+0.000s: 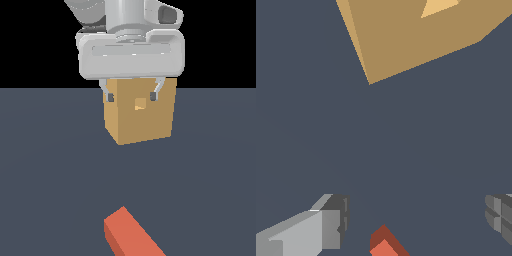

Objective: Insert the peg into the horizontal hole in a box.

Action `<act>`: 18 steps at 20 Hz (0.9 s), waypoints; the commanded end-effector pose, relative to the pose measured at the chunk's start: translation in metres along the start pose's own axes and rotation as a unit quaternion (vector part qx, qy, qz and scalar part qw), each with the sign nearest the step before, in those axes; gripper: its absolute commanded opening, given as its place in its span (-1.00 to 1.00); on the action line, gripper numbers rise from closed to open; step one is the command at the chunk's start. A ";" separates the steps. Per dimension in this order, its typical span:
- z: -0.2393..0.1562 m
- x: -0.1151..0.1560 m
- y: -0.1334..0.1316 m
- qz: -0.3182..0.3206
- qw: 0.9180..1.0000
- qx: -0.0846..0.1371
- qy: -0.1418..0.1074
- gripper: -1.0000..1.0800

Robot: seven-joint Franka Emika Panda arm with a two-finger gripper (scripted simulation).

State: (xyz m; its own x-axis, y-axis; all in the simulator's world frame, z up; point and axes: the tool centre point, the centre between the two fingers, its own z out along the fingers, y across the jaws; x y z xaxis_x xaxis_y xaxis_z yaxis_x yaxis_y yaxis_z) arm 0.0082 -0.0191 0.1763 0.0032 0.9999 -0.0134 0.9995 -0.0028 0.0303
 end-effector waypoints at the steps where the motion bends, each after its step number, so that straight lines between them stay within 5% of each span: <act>1: 0.000 0.000 0.000 0.000 1.000 0.000 0.000 0.92; 18: 0.018 -0.046 -0.003 -0.053 0.999 0.002 0.002 0.92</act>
State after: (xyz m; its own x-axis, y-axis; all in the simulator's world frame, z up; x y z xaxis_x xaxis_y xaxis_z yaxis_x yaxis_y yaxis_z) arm 0.0057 -0.0572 0.1621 -0.0866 0.9962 -0.0127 0.9959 0.0869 0.0263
